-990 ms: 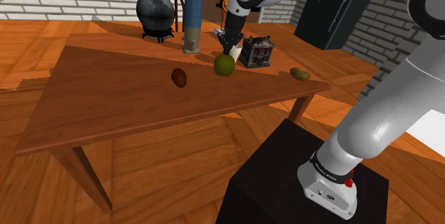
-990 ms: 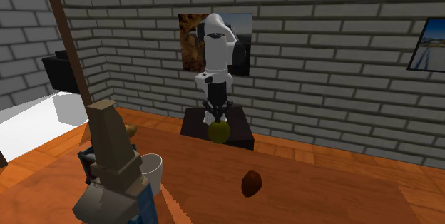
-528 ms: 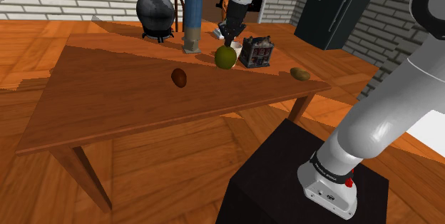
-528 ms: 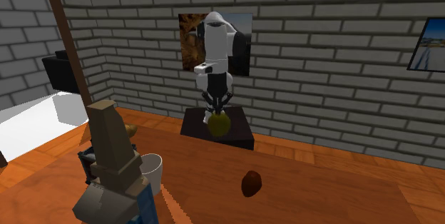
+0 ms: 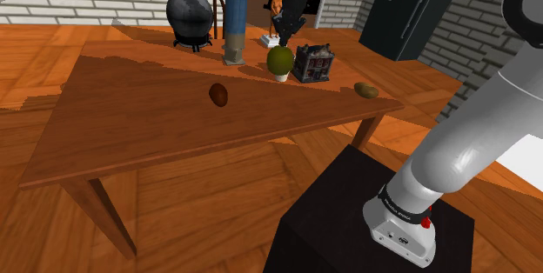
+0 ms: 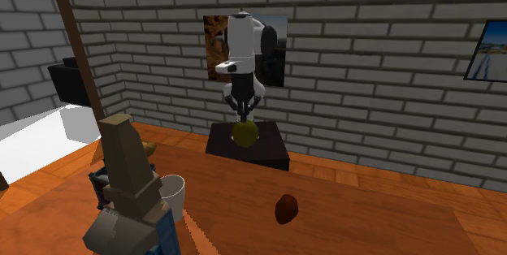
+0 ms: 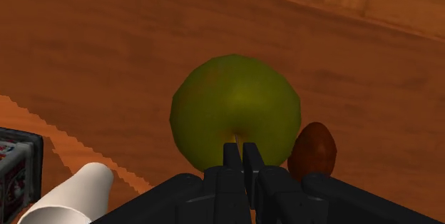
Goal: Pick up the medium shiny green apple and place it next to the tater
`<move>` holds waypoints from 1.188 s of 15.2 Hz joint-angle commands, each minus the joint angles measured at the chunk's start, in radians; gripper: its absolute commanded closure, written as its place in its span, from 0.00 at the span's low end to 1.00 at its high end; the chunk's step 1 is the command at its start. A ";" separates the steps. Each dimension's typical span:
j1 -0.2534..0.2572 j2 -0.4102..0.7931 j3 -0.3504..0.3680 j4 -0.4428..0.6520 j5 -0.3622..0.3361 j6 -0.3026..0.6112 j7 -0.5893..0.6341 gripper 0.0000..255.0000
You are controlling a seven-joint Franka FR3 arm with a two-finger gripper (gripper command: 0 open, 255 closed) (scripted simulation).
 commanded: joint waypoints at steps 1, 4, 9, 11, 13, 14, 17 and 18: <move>-0.018 -0.003 -0.024 -0.006 0.002 0.002 -0.043 1.00; -0.049 -0.001 -0.066 -0.011 0.005 0.007 -0.116 1.00; -0.100 0.023 -0.134 0.005 0.012 0.012 -0.239 1.00; -0.121 0.040 -0.161 0.019 0.017 0.012 -0.287 1.00; -0.142 0.060 -0.187 0.039 0.023 0.011 -0.336 1.00; -0.153 0.072 -0.200 0.050 0.026 0.010 -0.361 1.00; -0.186 0.113 -0.237 0.092 0.039 0.004 -0.434 1.00; -0.197 0.129 -0.249 0.108 0.045 0.002 -0.459 1.00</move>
